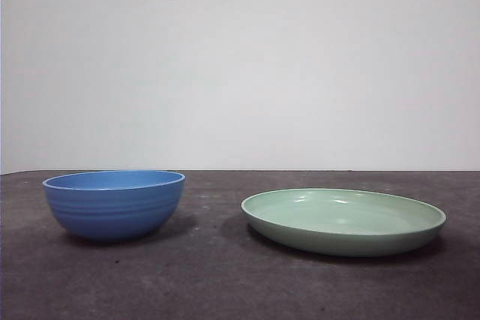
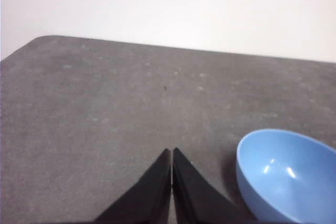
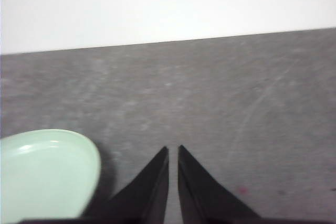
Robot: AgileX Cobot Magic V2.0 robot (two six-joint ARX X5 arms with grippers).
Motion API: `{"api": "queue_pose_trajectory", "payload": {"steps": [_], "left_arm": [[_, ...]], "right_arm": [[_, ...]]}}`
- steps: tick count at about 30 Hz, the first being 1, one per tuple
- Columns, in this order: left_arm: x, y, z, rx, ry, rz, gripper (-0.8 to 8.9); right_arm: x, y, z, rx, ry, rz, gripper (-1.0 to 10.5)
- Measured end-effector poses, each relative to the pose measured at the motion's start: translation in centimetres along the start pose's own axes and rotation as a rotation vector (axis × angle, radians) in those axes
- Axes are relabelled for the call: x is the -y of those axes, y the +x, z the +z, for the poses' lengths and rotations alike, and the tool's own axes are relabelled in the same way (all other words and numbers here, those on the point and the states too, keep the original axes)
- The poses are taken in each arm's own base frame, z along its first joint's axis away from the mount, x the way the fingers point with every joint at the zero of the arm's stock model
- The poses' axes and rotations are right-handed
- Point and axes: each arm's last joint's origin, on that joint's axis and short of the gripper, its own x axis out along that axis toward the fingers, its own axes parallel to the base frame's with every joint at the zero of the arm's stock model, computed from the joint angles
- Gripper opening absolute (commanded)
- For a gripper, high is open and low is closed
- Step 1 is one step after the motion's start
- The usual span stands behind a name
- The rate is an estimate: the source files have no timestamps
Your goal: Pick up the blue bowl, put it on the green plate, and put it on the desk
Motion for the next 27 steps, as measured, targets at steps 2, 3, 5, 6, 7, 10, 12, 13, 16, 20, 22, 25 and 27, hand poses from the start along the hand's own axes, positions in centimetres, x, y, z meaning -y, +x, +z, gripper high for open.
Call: {"api": "queue_pose_trajectory", "payload": {"steps": [2,3,5,6,7,10,12,13,16,20,22,25,27], "left_arm": [[0.0,0.0,0.1,0.014,-0.021,-0.006,0.07],[0.0,0.0,0.2,0.021,-0.031,-0.010,0.08],[0.1,0.0,0.3,0.021,-0.048,-0.012,0.09],[0.1,0.0,0.4,0.016,-0.054,-0.011,0.09],[0.1,-0.1,0.8,0.017,-0.060,-0.012,0.09],[0.4,-0.4,2.6,0.043,-0.092,-0.017,0.09],[0.6,-0.5,3.9,0.061,-0.125,-0.025,0.09],[0.7,-0.5,4.6,0.064,-0.135,-0.029,0.09],[1.0,-0.3,6.4,0.047,-0.154,-0.042,0.09],[1.6,0.0,9.6,0.046,-0.159,-0.073,0.09],[2.0,0.2,11.6,0.054,-0.163,-0.101,0.09],[2.4,0.5,14.1,0.038,-0.167,-0.146,0.09],[2.8,1.0,15.4,0.010,-0.170,-0.186,0.09]], "right_arm": [[-0.1,0.0,0.0,-0.005,0.043,0.029,0.1],[-0.1,0.0,0.0,-0.009,0.066,0.047,0.1],[-0.2,0.0,0.1,-0.017,0.109,0.055,0.1],[-0.2,-0.1,0.3,-0.016,0.128,0.055,0.1],[-0.3,-0.2,0.7,-0.011,0.146,0.056,0.1],[-0.6,-0.6,2.5,0.022,0.201,0.066,0.1],[-1.0,-0.8,3.9,0.037,0.238,0.097,0.1],[-1.1,-0.9,4.6,0.037,0.253,0.116,0.1],[-1.5,-0.8,6.3,0.023,0.280,0.151,0.1],[-1.9,-0.4,8.4,-0.043,0.305,0.161,0.1],[-2.2,0.0,9.6,-0.097,0.316,0.174,0.1],[-2.5,0.8,11.3,-0.177,0.330,0.213,0.1],[-2.8,1.4,12.4,-0.226,0.338,0.251,0.1]]}}
